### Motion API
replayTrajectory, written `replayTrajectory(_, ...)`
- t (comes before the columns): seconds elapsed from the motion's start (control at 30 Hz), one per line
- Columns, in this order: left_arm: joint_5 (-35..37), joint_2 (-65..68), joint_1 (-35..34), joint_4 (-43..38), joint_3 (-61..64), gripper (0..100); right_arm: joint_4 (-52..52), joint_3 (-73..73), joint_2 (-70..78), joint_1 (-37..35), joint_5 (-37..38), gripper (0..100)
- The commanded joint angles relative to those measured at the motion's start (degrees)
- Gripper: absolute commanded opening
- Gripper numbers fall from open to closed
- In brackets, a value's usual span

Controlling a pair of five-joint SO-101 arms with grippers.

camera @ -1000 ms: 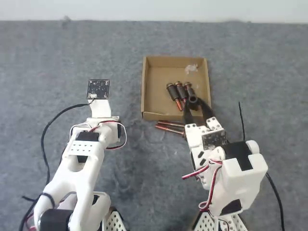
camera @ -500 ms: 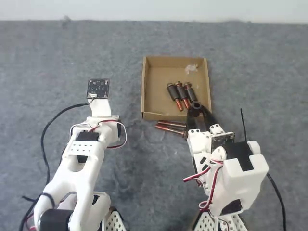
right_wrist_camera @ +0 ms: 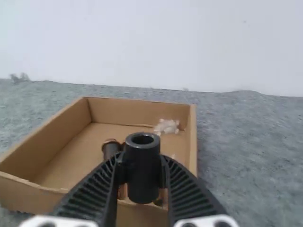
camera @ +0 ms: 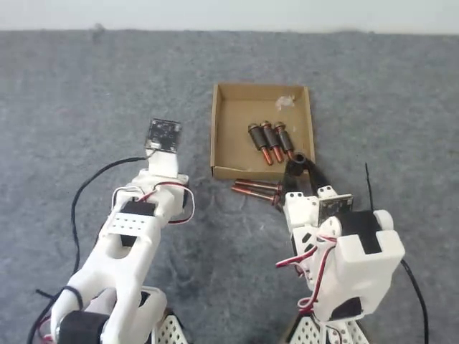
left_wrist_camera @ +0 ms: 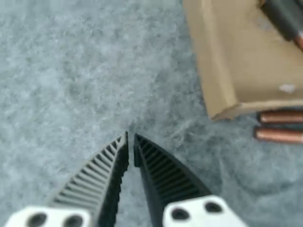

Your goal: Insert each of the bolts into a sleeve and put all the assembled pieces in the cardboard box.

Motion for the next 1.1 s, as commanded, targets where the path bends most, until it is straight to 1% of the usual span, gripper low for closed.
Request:
replayTrajectory(0.0,-8.3,-1.0,2.5,-0.8,-2.9,2,0.1,1.2,0.0,3.2,-0.5,0.6)
replayTrajectory(0.1,-14.1,-1.0,5.2,-0.8,-3.0,2,0.1,1.2,0.0,5.1,-0.6,0.6)
replayTrajectory(0.2,-14.9,-1.0,8.7,-0.9,-3.7,4,-0.2,1.2,0.0,7.1,-0.6,0.6)
replayTrajectory(0.3,-15.0,-0.8,12.3,-0.9,-5.8,11,-0.3,1.1,-0.1,7.3,-0.5,0.6)
replayTrajectory(0.37,-15.0,-0.4,14.2,-0.8,-7.7,14,-0.3,1.1,-0.2,7.3,-0.5,0.6)
replayTrajectory(0.43,-16.7,-0.3,15.1,-0.6,-9.5,13,-0.2,0.1,-0.1,7.4,-0.5,0.6)
replayTrajectory(0.5,-19.5,-0.2,15.6,1.4,-12.2,11,0.1,-0.6,-0.1,7.5,-0.5,0.6)
replayTrajectory(0.57,-20.7,0.9,16.4,3.8,-15.1,10,0.1,-0.8,-0.1,7.5,-0.5,0.6)
replayTrajectory(0.63,-20.9,4.0,17.8,6.0,-17.8,10,0.1,-0.9,-0.1,7.6,-0.5,0.6)
replayTrajectory(0.7,-23.1,8.7,19.6,7.5,-20.1,10,0.1,-1.1,-0.1,8.1,-0.5,0.6)
replayTrajectory(0.77,-25.3,13.2,21.2,7.8,-21.9,10,0.1,-1.4,-0.1,8.8,-0.5,0.6)
replayTrajectory(0.83,-25.9,17.0,22.5,8.2,-23.6,11,0.1,-1.7,-0.1,9.2,-0.5,0.6)
replayTrajectory(0.93,-31.6,19.5,24.9,10.3,-24.7,11,0.1,-1.7,-0.1,9.3,-0.5,0.6)
replayTrajectory(1.07,-35.9,19.9,26.5,11.0,-24.9,11,0.1,-1.7,-0.1,9.3,-0.6,0.6)
